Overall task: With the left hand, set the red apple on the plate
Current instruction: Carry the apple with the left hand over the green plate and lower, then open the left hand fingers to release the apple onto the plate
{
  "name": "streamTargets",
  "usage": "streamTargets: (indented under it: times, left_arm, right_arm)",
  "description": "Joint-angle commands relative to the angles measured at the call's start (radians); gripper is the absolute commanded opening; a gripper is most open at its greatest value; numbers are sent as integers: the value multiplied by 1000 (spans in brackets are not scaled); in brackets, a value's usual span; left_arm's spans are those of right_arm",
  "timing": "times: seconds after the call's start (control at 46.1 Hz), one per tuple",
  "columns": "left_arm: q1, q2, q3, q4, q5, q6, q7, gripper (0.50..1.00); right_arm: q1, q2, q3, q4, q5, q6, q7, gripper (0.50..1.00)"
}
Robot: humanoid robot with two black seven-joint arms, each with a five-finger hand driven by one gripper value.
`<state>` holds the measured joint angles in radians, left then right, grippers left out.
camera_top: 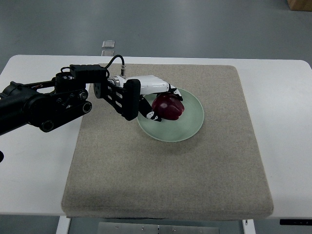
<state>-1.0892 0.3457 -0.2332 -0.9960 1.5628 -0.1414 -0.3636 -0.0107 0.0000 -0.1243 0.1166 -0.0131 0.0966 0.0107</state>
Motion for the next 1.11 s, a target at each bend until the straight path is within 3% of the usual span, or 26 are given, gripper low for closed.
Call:
streamTargets:
  times: [0.0, 0.174, 0.26, 0.325, 0.39, 0.456, 0.542, 0.607, 0.716, 0.824, 0.889, 1.085]
  left_arm:
    - [2, -1, 0, 0, 11, 0, 0, 500]
    - [5, -1, 0, 4, 13, 0, 0, 512]
    - [14, -1, 0, 4, 13, 0, 0, 580]
    - [14, -1, 2, 4, 13, 0, 0, 694]
    - [18, -1, 2, 4, 13, 0, 0, 713]
    - [20, -1, 2, 5, 13, 0, 0, 771]
    - [22, -1, 2, 5, 11, 0, 0, 784]
    - [25, -1, 2, 7, 11, 0, 0, 853]
    - [34, -1, 2, 10, 11, 0, 0, 859]
    - [31, -1, 0, 8, 11, 0, 0, 896]
    - [28, -2, 0, 8, 8, 0, 0, 951]
    - [20, 1, -5, 4, -12, 0, 0, 988]
  right_arm:
    - [0, 0, 0, 0, -1, 0, 0, 964]
    - [0, 0, 0, 0, 1, 0, 0, 964]
    - [0, 0, 0, 0, -1, 0, 0, 964]
    - [0, 0, 0, 0, 1, 0, 0, 964]
    - [0, 0, 0, 0, 1, 0, 0, 964]
    - [0, 0, 0, 0, 1, 0, 0, 964]
    - [0, 0, 0, 0, 1, 0, 0, 964]
    - [0, 0, 0, 0, -1, 0, 0, 964]
    - [0, 0, 0, 0, -1, 0, 0, 964]
    - [0, 0, 0, 0, 1, 0, 0, 964]
    - [0, 0, 0, 0, 1, 0, 0, 964]
    - [0, 0, 0, 0, -1, 0, 0, 964]
